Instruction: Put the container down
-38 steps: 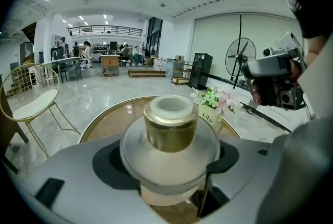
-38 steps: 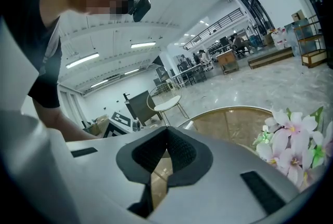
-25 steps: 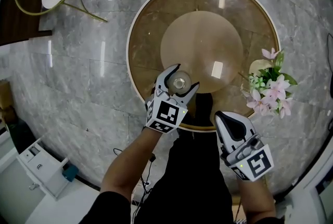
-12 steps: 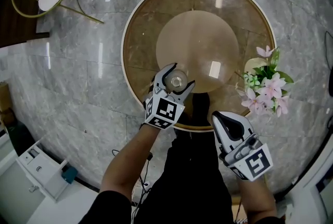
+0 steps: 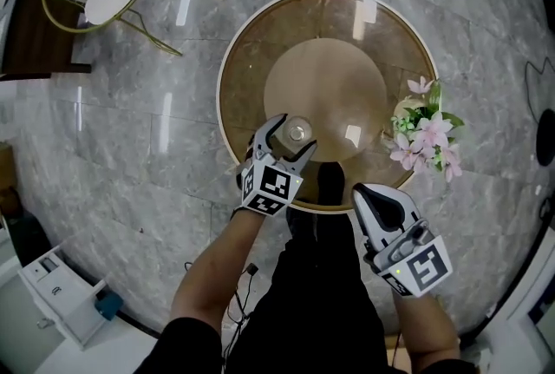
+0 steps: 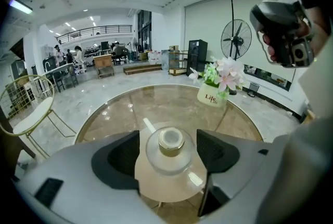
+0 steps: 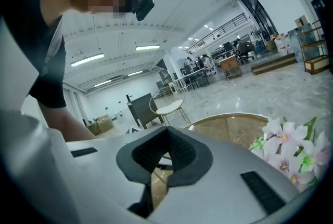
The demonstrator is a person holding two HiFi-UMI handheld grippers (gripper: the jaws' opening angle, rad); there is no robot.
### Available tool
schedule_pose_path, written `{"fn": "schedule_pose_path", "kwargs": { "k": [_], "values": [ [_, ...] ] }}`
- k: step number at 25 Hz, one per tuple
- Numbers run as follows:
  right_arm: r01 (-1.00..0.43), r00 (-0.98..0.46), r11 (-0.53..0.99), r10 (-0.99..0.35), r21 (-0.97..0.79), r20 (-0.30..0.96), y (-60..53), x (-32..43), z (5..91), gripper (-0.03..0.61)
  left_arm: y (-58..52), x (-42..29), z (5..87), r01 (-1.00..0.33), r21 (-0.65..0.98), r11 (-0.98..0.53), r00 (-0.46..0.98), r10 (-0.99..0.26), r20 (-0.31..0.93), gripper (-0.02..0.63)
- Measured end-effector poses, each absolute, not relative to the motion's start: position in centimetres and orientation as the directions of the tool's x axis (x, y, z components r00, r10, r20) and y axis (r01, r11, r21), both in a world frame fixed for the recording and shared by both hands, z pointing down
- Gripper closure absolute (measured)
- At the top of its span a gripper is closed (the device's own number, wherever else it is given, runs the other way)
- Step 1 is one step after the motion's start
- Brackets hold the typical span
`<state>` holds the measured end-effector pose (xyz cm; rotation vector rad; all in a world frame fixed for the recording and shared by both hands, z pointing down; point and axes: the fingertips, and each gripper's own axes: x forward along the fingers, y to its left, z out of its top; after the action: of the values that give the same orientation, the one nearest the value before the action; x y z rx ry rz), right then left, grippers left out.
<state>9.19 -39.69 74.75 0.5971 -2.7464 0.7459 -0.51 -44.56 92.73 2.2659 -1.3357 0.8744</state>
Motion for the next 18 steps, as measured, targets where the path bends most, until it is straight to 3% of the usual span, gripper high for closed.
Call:
{"fn": "schedule_pose_path", "kwargs": {
  "k": [4, 11, 18],
  "values": [
    [-0.450, -0.888, 0.802, -0.355, -0.393, 0.293, -38.0, 8.6, 68.1, 0.563, -42.5, -1.5, 84.3, -0.896, -0.001, -0.444, 0.351, -0.708, 0.613, 0.363],
    [-0.452, -0.887, 0.838, -0.389, -0.305, 0.248, -32.4, 7.1, 51.8, 0.563, -36.5, -2.6, 64.1, -0.918, 0.103, -0.384, 0.384, -0.790, 0.478, 0.457],
    [-0.499, -0.866, 0.830, -0.481, -0.248, 0.134, -30.8, 10.0, 39.8, 0.563, -32.3, -1.6, 48.2, -0.872, 0.069, -0.484, 0.473, -0.800, 0.369, 0.567]
  ]
}}
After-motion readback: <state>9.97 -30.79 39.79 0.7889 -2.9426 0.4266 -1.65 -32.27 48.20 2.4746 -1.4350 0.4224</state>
